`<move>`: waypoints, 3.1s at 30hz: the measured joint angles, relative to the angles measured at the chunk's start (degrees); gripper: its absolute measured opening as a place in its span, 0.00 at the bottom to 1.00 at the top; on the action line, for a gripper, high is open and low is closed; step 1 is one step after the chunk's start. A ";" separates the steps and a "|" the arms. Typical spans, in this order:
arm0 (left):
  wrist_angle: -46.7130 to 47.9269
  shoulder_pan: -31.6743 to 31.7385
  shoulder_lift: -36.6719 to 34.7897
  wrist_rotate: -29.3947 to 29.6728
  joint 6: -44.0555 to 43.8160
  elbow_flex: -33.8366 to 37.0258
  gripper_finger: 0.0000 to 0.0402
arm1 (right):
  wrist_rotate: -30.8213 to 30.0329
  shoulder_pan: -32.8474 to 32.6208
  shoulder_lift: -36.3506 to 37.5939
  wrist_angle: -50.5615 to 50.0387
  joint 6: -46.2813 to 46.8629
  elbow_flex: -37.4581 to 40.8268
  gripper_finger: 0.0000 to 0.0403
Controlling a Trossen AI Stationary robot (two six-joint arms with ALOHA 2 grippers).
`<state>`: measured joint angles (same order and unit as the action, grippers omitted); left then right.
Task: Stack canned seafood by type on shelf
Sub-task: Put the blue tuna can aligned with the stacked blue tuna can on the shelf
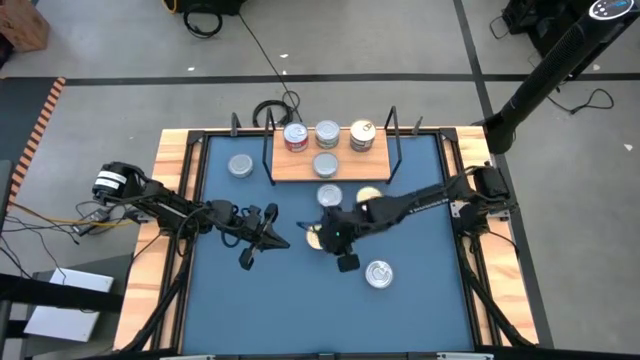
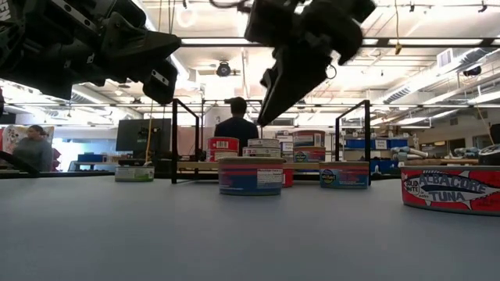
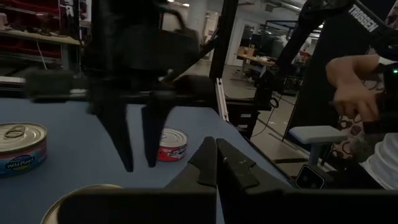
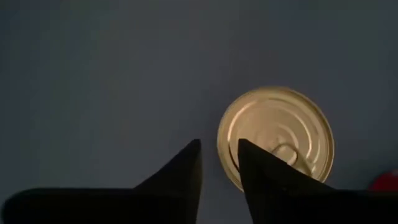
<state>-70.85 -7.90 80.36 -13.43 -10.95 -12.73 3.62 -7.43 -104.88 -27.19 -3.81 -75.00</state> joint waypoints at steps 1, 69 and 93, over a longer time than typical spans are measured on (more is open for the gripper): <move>0.02 0.00 0.00 0.00 0.01 0.00 0.00 | -1.83 -1.00 0.00 -0.07 -2.12 0.00 0.29; -1.66 -0.01 -0.02 1.38 0.10 0.00 0.00 | 7.09 0.01 -4.56 -3.69 7.22 -8.04 0.01; -1.46 -0.02 -0.02 1.49 -1.55 0.00 0.00 | 29.99 9.67 -4.39 5.08 35.61 -3.52 0.00</move>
<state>-72.31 -7.92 80.34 -11.94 -12.51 -12.73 33.61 2.24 -109.27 -22.11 31.80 -78.52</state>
